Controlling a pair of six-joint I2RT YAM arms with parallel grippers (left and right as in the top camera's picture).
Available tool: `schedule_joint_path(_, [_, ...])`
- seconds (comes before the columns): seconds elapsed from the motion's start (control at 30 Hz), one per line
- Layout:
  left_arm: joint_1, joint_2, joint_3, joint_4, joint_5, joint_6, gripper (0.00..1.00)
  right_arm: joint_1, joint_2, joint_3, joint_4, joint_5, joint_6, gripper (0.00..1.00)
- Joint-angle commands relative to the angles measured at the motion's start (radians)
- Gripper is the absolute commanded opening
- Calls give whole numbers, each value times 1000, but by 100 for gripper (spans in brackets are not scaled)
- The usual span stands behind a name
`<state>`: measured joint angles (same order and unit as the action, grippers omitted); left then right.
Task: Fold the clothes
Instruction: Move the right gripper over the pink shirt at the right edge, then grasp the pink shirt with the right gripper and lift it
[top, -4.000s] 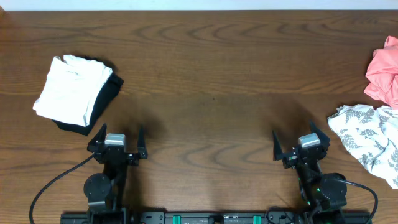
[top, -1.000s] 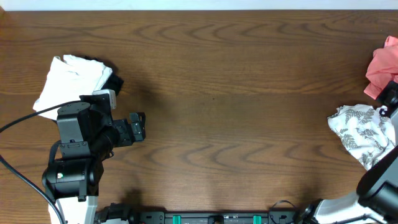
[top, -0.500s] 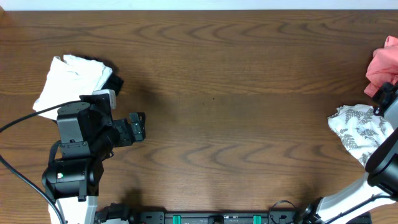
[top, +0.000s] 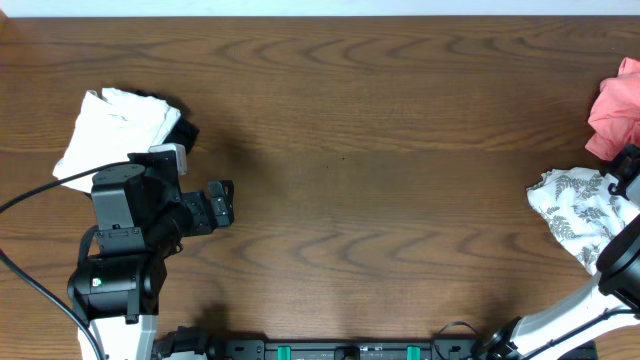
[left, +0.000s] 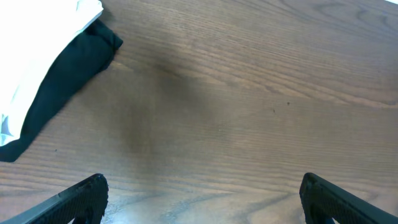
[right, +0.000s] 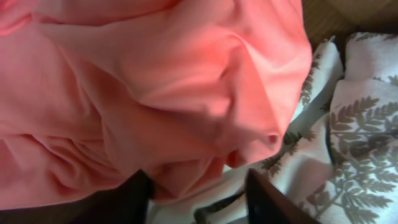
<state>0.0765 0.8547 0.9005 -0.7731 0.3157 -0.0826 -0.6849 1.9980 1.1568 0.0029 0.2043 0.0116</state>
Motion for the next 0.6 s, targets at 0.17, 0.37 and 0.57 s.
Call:
schedule_joint_path(0.17, [-4,0,20,4,14,-10,98,-3,16,4,8,-14,-2,43])
schedule_joint_path(0.37, [-4,0,20,4,14,-10,98,-3,19,4,18,-18,-2,40])
schedule_joint_path(0.57, [-4,0,20,5,14,-29,98,-3,63,4,35,-34,-1,39])
